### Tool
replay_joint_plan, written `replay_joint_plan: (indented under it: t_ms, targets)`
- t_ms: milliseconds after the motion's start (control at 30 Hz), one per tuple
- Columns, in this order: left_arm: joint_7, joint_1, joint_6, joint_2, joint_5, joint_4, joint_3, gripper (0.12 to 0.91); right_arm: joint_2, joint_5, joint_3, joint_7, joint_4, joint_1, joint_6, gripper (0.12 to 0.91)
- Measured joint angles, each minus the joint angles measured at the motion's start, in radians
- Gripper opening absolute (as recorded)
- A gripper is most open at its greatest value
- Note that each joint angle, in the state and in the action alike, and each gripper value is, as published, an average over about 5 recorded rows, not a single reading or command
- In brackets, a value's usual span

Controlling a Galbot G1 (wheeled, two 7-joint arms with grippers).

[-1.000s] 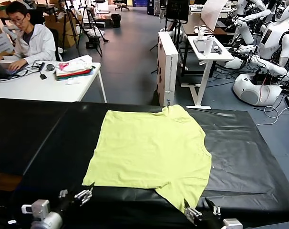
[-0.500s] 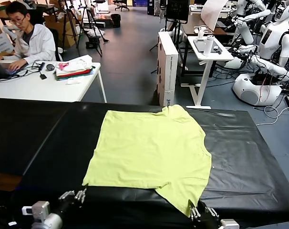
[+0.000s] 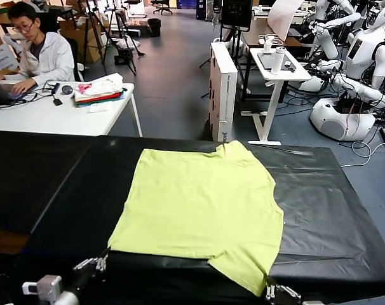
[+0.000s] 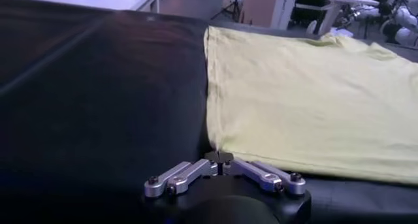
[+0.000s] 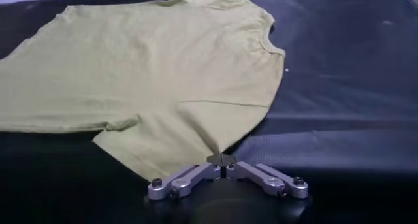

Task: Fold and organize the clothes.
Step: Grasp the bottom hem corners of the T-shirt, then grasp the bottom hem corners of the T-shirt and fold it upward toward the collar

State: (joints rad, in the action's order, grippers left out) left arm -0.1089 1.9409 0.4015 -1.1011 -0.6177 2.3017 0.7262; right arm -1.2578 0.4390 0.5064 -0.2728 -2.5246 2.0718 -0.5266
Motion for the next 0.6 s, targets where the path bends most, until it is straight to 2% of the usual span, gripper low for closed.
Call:
replay_joint_plan:
  t_ms: [200,400,600]
  targets:
    - [-0.008,0.024,-0.021,-0.017,-0.002,0.031,0.02,0.146,0.019,0.026,0.022,0.064,0.018,-0.076,0.097,0.139]
    - [0.004,-0.01,-0.09,-0.059,-0.04,0.028,0.007,0.146,0.048,0.069,0.021,0.124,0.094,-0.232,0.199,0.139]
    - [0.01,-0.114,-0.11,-0.114,-0.045,-0.024,-0.019,0.146,0.066,0.103,0.004,0.138,0.207,-0.379,0.231,0.139]
